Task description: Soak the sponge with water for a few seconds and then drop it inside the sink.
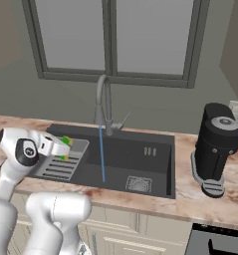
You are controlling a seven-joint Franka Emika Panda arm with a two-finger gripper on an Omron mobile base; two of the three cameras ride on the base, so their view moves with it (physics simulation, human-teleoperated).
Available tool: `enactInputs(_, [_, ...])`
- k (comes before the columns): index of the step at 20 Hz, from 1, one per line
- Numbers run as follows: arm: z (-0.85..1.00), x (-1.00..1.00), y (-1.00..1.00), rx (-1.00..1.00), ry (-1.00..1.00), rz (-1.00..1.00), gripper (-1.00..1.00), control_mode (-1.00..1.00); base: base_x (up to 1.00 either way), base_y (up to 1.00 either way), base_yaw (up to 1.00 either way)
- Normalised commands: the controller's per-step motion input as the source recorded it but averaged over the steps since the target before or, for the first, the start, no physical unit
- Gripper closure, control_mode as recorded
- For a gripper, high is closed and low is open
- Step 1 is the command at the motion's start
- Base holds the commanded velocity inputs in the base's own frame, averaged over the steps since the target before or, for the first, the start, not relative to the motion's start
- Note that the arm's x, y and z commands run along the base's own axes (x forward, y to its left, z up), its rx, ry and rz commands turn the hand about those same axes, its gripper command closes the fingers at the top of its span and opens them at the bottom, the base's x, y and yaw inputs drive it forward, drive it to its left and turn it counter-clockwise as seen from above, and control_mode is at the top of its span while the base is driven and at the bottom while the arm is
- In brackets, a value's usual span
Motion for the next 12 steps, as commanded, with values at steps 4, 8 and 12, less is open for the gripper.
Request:
enactInputs(4, [-0.07,0.13,-0.27,0.0,-0.07,-0.11,1.0,-1.0,0.0,0.0,0.0])
enactInputs(8, [-0.05,0.18,-0.29,0.0,0.0,-0.07,1.0,-1.0,0.0,0.0,0.0])
enactInputs(12, [0.0,0.07,-0.18,0.0,0.0,-0.09,1.0,-1.0,0.0,0.0,0.0])
